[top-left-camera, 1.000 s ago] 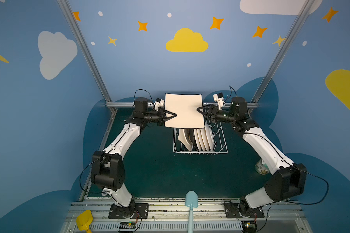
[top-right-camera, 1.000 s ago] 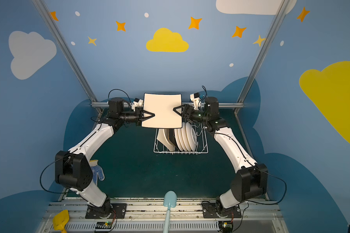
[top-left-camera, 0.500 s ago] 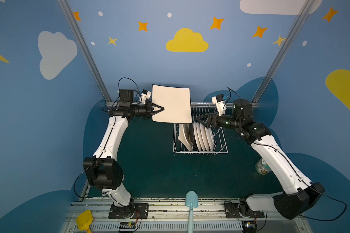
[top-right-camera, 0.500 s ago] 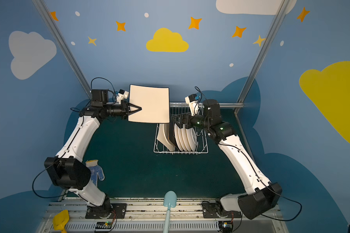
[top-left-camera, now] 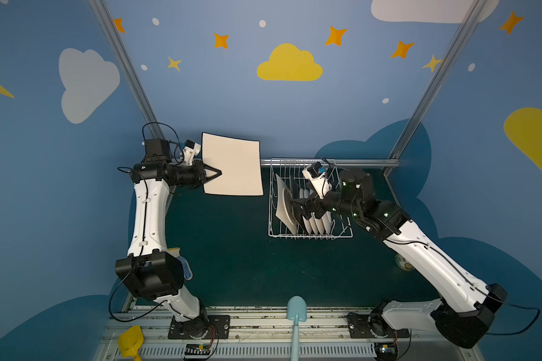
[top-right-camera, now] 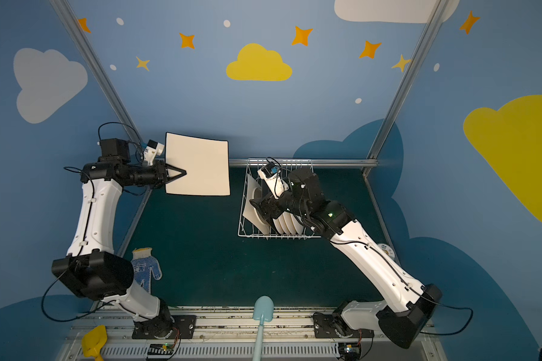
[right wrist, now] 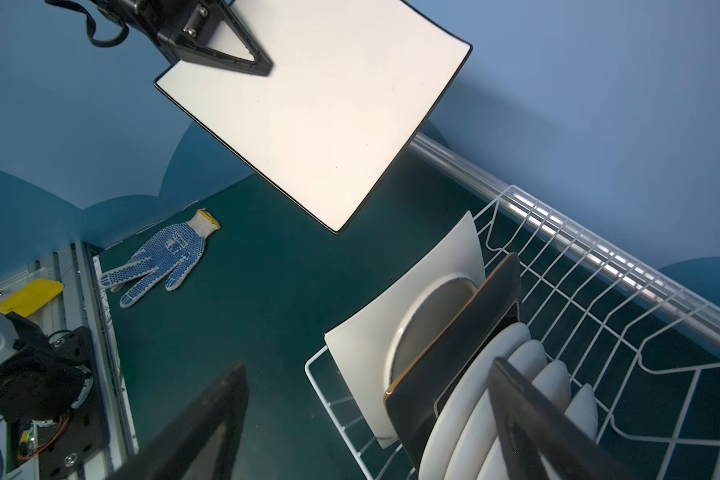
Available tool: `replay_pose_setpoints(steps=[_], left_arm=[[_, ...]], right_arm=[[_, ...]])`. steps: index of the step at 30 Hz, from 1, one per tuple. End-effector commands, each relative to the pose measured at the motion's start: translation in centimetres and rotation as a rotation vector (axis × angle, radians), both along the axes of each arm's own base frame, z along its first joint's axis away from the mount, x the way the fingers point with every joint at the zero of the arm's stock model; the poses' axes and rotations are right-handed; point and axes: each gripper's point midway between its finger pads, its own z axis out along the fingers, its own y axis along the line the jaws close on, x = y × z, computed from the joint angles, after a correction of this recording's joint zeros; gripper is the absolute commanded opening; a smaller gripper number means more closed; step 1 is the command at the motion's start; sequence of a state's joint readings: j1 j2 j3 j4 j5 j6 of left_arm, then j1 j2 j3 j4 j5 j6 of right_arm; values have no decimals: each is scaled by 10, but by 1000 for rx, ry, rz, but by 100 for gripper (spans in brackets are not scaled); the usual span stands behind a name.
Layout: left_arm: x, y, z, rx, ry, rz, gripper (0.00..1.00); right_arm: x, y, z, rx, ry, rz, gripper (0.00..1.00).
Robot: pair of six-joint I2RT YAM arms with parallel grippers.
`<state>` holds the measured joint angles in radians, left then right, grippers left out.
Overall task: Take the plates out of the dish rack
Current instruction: 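Carry the plate off the rack with the left gripper while the right releases it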
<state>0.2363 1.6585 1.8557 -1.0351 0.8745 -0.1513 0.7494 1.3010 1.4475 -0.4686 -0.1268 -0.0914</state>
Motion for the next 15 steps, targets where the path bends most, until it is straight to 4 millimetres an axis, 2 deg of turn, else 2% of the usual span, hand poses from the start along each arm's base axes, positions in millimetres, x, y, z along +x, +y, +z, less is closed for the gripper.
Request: replay_pose_setpoints(steps=[1,6,15], left_arm=[[4,0,-1,49,-70,-69,3],[22,16,-40,129,0,-47,3],[49,30,-92,150,95,-46,3]], right_arm=[[4,8,-1,-46,-48,1,89],[-1,17,-7,-63,-40,19,90],[-2,15,-9,-81,-31,6,91]])
